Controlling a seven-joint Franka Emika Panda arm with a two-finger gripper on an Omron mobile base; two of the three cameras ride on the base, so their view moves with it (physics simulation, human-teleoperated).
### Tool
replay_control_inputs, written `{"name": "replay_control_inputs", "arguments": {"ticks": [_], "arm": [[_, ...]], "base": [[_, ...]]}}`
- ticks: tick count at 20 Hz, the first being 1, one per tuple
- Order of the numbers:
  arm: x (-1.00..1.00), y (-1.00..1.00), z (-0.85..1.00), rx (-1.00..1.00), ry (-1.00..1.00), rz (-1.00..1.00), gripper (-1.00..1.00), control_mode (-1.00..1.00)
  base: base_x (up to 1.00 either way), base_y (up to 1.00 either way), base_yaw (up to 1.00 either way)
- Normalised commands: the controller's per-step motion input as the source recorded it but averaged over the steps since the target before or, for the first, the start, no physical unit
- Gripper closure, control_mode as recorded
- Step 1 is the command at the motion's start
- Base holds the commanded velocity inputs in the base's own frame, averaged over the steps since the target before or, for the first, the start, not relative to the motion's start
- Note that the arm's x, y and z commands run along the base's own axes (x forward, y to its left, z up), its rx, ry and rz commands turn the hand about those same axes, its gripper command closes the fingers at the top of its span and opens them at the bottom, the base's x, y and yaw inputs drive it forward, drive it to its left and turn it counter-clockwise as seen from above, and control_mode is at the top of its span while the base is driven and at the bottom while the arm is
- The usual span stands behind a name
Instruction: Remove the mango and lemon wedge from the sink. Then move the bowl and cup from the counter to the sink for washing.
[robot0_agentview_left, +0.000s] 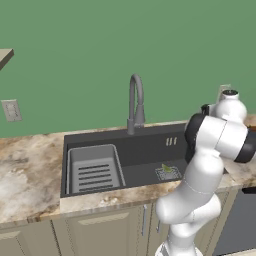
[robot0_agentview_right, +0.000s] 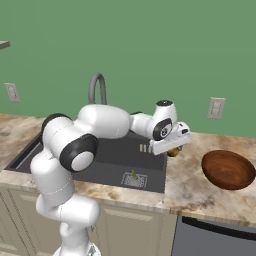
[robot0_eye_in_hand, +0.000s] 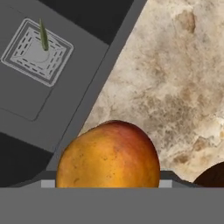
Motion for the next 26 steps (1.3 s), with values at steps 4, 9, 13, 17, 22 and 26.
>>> {"name": "replay_control_inputs", "arguments": {"ticks": [4, 9, 13, 17, 22, 26], "arm": [[0.11, -0.17, -0.09, 0.00, 0.00, 0.29, 1.00, -1.00], [0.12, -0.19, -0.08, 0.00, 0.00, 0.25, 1.00, -1.00], [0.13, -0.16, -0.10, 0.00, 0.00, 0.24, 1.00, -1.00], [0.12, -0.12, -0.15, 0.00, 0.00, 0.21, 1.00, -1.00], [0.08, -0.16, -0.16, -0.02, 0.00, 0.17, 1.00, -1.00], [0.05, -0.15, -0.14, -0.02, 0.00, 0.15, 1.00, -1.00]], "base": [[0.00, 0.00, 0.00], [0.00, 0.00, 0.00], [0.00, 0.00, 0.00], [0.00, 0.00, 0.00], [0.00, 0.00, 0.00], [0.00, 0.00, 0.00]]}}
